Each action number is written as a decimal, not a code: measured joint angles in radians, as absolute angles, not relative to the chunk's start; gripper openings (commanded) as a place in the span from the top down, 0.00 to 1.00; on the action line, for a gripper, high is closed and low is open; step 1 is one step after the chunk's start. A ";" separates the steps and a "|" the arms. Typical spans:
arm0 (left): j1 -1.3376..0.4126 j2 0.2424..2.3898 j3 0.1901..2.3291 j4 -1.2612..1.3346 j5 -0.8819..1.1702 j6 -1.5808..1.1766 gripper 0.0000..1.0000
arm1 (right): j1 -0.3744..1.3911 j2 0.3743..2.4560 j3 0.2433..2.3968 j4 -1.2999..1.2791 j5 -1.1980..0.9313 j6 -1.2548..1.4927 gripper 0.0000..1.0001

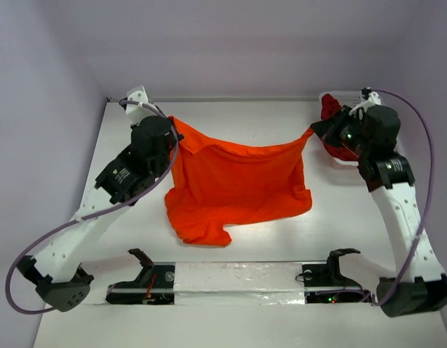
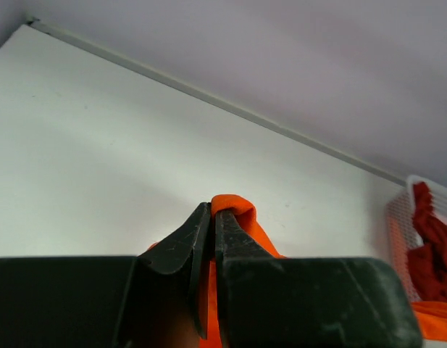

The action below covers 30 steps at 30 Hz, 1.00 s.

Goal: Fold and stack the t-shirts
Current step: Flatten the tshirt out

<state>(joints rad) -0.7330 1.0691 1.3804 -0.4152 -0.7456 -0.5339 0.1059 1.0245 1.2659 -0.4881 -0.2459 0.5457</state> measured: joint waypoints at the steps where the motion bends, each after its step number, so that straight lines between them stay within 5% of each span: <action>1: -0.715 1.088 1.380 -0.416 -0.744 -0.537 1.00 | 0.106 1.055 1.265 -0.484 -0.250 0.549 1.00; 9: -0.627 1.198 1.404 -0.400 -0.724 -0.541 1.00 | 0.120 1.262 1.295 -0.402 -0.286 0.573 1.00; 30: -0.535 1.514 1.857 -0.549 -0.703 -0.534 1.00 | 0.248 1.666 1.272 -0.331 -0.429 0.592 1.00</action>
<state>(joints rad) -0.5354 1.5135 1.8572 -0.5491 -0.7033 -0.5339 0.2478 1.6657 1.2724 -0.3309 -0.4290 0.5919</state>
